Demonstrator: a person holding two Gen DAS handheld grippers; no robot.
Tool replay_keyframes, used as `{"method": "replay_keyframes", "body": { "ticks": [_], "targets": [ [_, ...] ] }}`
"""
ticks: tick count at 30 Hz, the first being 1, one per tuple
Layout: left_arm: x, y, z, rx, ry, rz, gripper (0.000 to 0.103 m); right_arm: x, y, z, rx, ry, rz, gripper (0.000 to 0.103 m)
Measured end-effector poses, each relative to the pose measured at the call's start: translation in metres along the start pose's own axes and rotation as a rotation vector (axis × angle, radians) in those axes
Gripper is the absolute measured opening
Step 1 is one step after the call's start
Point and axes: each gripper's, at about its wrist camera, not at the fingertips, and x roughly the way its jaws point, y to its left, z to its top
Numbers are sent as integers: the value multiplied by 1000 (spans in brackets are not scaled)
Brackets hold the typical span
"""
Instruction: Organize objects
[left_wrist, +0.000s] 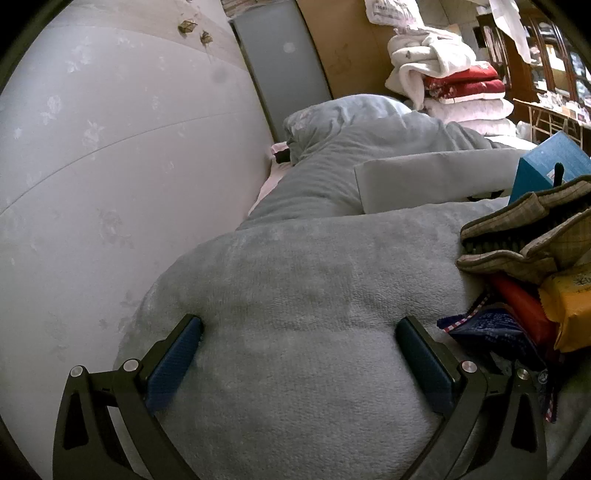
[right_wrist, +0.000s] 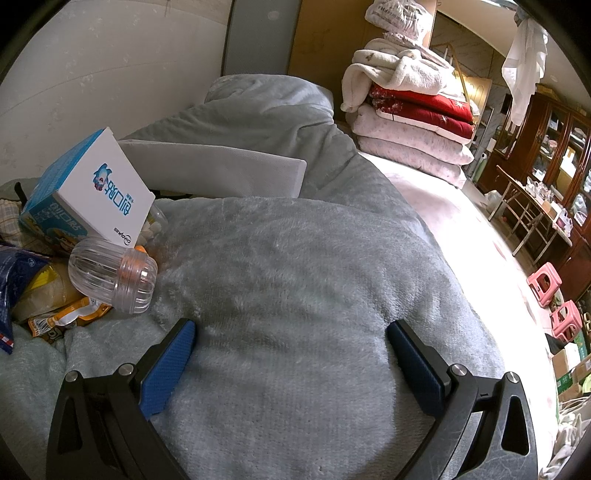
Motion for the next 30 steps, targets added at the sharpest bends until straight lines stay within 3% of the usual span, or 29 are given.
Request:
{"method": "replay_keyframes", "body": {
  "ticks": [20, 30],
  "targets": [
    [-1, 4, -2, 8, -32, -29, 103, 1, 8, 2, -5, -25, -6, 103],
    [-8, -6, 0, 22, -80, 32, 103, 3, -1, -1, -14, -52, 13, 103]
  ]
}}
